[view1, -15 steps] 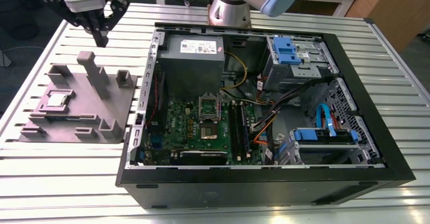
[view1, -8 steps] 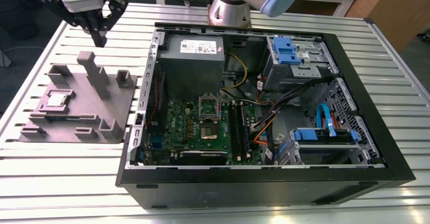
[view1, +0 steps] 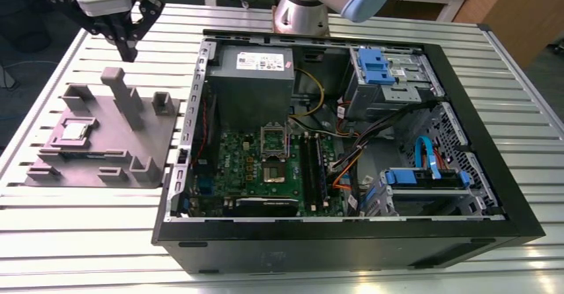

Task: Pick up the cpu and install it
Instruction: 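Reach for the cpu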

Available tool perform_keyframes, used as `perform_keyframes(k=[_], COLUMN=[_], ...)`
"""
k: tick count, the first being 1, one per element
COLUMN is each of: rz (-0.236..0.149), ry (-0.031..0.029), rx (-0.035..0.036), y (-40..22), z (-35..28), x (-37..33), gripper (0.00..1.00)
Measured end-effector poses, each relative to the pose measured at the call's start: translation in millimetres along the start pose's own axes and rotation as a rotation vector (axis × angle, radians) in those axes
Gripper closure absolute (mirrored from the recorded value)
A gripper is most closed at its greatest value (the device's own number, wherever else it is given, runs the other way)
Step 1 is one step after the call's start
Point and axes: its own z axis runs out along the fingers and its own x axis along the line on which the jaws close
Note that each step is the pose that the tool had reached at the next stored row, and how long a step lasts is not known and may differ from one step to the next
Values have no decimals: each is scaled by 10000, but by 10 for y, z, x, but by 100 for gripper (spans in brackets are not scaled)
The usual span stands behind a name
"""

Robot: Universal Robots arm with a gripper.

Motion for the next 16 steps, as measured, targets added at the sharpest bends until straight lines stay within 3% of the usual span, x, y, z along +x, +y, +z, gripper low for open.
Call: perform_keyframes(k=[16], rz=[2], ry=[81], rx=[6], y=[-14], z=[26], x=[171], gripper=[90])
